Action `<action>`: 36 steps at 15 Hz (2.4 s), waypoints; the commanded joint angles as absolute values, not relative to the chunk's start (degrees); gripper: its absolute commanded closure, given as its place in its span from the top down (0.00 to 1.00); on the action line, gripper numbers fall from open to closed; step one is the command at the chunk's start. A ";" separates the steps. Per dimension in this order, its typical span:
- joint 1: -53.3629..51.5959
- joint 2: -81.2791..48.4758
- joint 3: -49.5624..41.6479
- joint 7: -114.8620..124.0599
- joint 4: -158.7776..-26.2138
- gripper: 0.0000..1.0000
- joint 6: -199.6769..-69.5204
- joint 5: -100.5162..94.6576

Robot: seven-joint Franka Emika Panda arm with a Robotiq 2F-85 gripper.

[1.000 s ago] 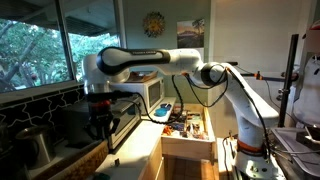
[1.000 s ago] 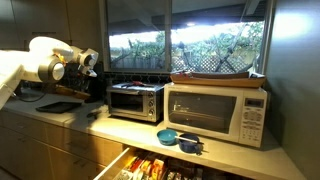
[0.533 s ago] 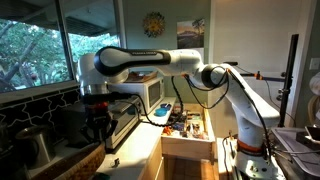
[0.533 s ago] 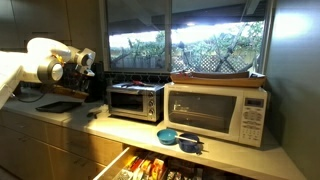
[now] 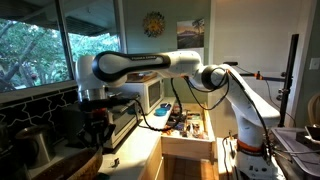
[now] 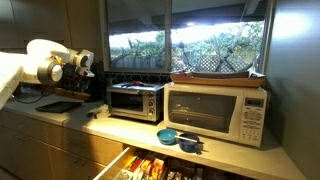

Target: Remove the brown bowl from the top of the microwave

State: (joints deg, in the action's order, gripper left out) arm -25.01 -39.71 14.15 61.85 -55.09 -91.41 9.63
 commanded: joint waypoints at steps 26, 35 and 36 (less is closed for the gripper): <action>-34.28 -51.64 10.15 62.37 -51.40 0.34 -104.71 -4.87; -33.04 -33.33 14.58 68.34 -61.96 0.99 -107.56 -0.98; -33.28 -30.23 14.10 71.48 -64.30 1.00 -110.21 -1.47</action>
